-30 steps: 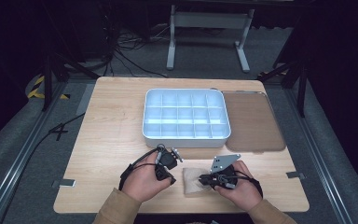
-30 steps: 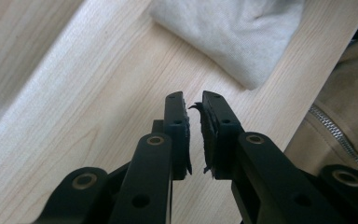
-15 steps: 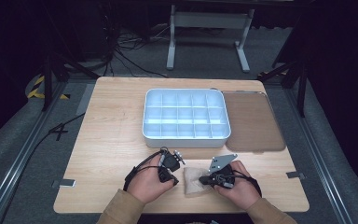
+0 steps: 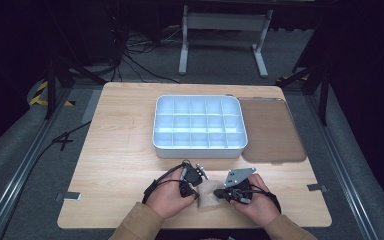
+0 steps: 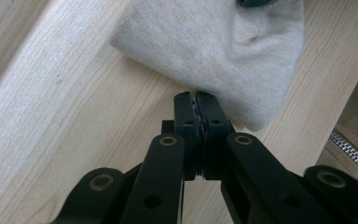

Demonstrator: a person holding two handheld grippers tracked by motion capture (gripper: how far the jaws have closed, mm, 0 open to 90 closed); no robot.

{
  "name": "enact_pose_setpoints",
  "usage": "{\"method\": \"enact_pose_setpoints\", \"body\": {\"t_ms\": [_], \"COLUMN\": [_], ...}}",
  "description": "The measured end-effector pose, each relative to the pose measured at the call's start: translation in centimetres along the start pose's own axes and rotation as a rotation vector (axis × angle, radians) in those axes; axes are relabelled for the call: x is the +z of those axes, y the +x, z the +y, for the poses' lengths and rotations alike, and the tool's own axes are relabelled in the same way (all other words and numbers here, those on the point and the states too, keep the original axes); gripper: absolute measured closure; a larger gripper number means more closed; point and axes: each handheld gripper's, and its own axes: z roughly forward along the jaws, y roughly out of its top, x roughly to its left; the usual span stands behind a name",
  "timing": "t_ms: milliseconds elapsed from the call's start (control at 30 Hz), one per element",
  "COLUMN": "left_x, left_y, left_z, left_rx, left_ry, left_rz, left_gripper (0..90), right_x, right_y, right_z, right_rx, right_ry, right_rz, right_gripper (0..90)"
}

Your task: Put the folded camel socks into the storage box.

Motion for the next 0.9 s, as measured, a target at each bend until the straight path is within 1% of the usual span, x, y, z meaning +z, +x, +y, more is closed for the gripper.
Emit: {"method": "enact_pose_setpoints", "body": {"t_ms": [200, 233, 333, 433, 533, 567, 700, 733, 767, 900], "left_x": [0.0, 0.0, -0.2, -0.4, -0.6, -0.7, -0.9, -0.9, -1.0, -1.2], "left_y": [0.1, 0.1, 0.0, 0.0, -0.1, -0.1, -0.3, -0.4, -0.5, -0.9], "left_z": [0.2, 0.2, 0.4, 0.6, 0.7, 0.7, 0.9, 1.0, 1.0, 1.4], "left_rx": [0.004, 0.013, 0.018, 0.009, 0.006, 0.014, 0.021, 0.030, 0.028, 0.050], "left_ry": [-0.007, -0.016, -0.038, -0.062, -0.076, -0.083, -0.097, -0.106, -0.112, -0.137], "left_rz": [0.006, 0.005, 0.007, 0.009, -0.001, 0.002, 0.000, -0.001, -0.003, -0.002], "left_gripper": [87.2, 87.2, 87.2, 87.2, 87.3, 87.3, 87.5, 87.5, 87.5, 87.5], "right_x": [0.0, 0.0, 0.0, 0.0, 0.0, 0.0, 0.0, 0.0, 0.0, 0.0], "right_y": [0.1, 0.1, 0.2, 0.3, 0.2, 0.2, 0.2, 0.2, 0.3, 0.3], "right_z": [-0.1, -0.1, 0.0, 0.0, 0.0, -0.1, -0.1, -0.1, -0.1, -0.1], "right_rx": [-0.003, -0.003, -0.006, -0.010, 0.000, 0.003, -0.002, -0.003, -0.004, -0.006], "right_ry": [-0.003, -0.003, -0.004, 0.001, -0.002, -0.003, -0.004, -0.003, -0.003, -0.008], "right_rz": [-0.006, -0.007, -0.012, -0.016, -0.011, -0.008, -0.010, -0.013, -0.015, -0.018], "right_gripper": [89.4, 89.4, 89.4, 89.4, 89.3, 89.3, 89.3, 89.3, 89.3, 89.3]}}
